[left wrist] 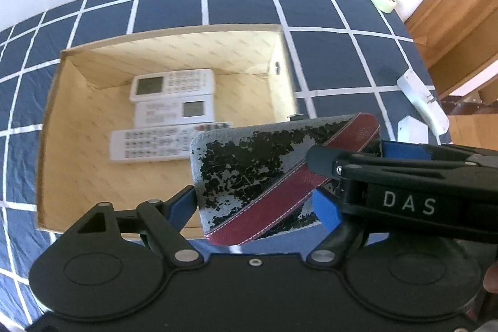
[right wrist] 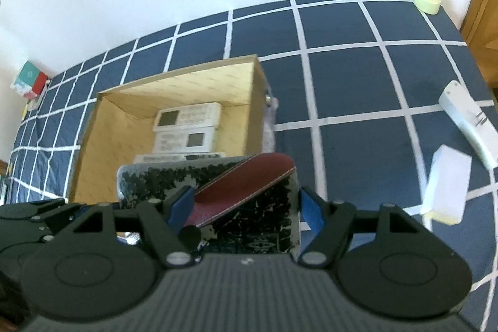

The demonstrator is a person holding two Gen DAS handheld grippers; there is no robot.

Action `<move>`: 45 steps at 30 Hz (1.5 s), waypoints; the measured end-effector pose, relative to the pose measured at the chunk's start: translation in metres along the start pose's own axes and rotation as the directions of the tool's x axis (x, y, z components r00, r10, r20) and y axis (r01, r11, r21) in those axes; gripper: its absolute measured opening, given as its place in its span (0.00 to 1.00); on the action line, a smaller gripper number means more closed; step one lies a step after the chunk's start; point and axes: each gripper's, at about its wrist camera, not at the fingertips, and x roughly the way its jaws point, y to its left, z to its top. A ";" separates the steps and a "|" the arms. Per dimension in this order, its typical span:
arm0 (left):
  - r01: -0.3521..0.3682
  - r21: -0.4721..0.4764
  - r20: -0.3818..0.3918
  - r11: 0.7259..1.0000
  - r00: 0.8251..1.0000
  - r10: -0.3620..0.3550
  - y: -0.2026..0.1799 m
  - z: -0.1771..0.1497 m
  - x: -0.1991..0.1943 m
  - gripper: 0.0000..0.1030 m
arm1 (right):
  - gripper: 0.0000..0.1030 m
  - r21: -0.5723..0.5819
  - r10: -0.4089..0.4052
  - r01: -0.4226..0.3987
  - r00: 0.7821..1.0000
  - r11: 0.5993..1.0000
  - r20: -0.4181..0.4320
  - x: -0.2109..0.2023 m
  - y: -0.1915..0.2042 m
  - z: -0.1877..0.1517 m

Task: Organize objects
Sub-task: 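Lift the camouflage case with the right gripper and carry it over the box, then lower the camouflage case into the box beyond the remotes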

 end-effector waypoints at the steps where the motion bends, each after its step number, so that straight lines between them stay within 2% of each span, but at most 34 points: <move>1: 0.000 0.008 0.002 1.000 1.000 0.000 0.006 -0.001 -0.002 0.77 | 0.70 0.005 -0.001 0.001 1.000 1.000 0.003 0.001 0.006 -0.001; 9: 0.000 0.010 -0.007 1.000 1.000 0.000 0.054 0.003 -0.007 0.77 | 0.70 0.014 -0.001 0.001 1.000 1.000 0.000 0.020 0.052 0.000; 18: 0.000 -0.007 -0.038 1.000 0.999 0.000 0.100 0.035 0.014 0.77 | 0.70 0.009 0.001 0.000 0.999 1.000 -0.038 0.063 0.083 0.032; 32: 0.009 -0.011 -0.132 1.000 0.991 -0.010 0.138 0.086 0.081 0.77 | 0.70 0.033 -0.005 0.010 0.991 0.999 -0.133 0.143 0.088 0.078; 45: 0.016 0.000 -0.172 1.000 0.985 -0.016 0.148 0.112 0.116 0.77 | 0.70 0.054 -0.010 0.019 0.986 0.998 -0.167 0.183 0.077 0.098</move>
